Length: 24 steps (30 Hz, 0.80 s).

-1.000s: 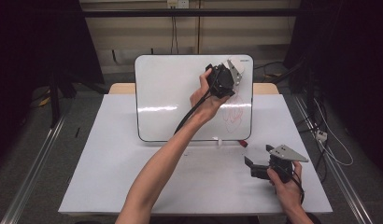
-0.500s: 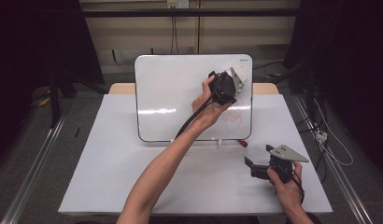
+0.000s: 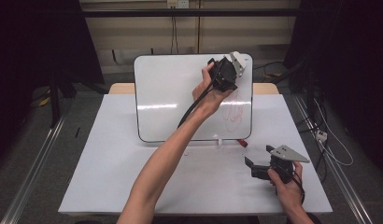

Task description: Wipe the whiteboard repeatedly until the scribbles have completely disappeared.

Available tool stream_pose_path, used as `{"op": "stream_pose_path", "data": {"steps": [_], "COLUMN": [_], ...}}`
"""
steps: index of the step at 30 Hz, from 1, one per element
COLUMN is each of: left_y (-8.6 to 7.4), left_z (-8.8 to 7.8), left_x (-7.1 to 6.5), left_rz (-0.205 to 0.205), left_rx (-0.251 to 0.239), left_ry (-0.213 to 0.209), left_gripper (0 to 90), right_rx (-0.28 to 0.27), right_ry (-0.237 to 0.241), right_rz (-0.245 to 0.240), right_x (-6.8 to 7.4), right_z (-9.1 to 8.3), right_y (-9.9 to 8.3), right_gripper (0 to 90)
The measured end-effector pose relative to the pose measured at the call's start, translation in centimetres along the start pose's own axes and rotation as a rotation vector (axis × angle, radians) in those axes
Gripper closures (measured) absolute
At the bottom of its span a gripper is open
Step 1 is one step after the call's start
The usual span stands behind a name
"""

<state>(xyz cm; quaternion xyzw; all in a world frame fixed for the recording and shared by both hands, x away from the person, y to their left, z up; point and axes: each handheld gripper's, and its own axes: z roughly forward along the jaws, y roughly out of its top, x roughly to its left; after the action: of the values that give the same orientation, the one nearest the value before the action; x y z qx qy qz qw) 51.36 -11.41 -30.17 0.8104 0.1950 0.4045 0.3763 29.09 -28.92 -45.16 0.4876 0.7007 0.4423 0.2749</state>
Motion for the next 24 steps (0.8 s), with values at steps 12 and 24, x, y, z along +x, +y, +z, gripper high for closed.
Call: {"op": "stream_pose_path", "data": {"steps": [12, 24], "left_y": [-0.3, -2.5], "left_z": [0.0, -0.7], "left_x": [-1.2, -3.5], "left_rz": [0.067, 0.146], "left_rx": [0.005, -0.006], "left_ry": [0.016, -0.049], "left_gripper": [31.1, 31.1], "right_rx": [0.0, 0.0], "right_ry": [0.003, 0.0], "right_rz": [0.005, 0.0], "right_x": [0.1, 0.1], "right_z": [0.0, 0.0], "right_y": [0.0, 0.0], "right_gripper": [5.6, 5.6]}}
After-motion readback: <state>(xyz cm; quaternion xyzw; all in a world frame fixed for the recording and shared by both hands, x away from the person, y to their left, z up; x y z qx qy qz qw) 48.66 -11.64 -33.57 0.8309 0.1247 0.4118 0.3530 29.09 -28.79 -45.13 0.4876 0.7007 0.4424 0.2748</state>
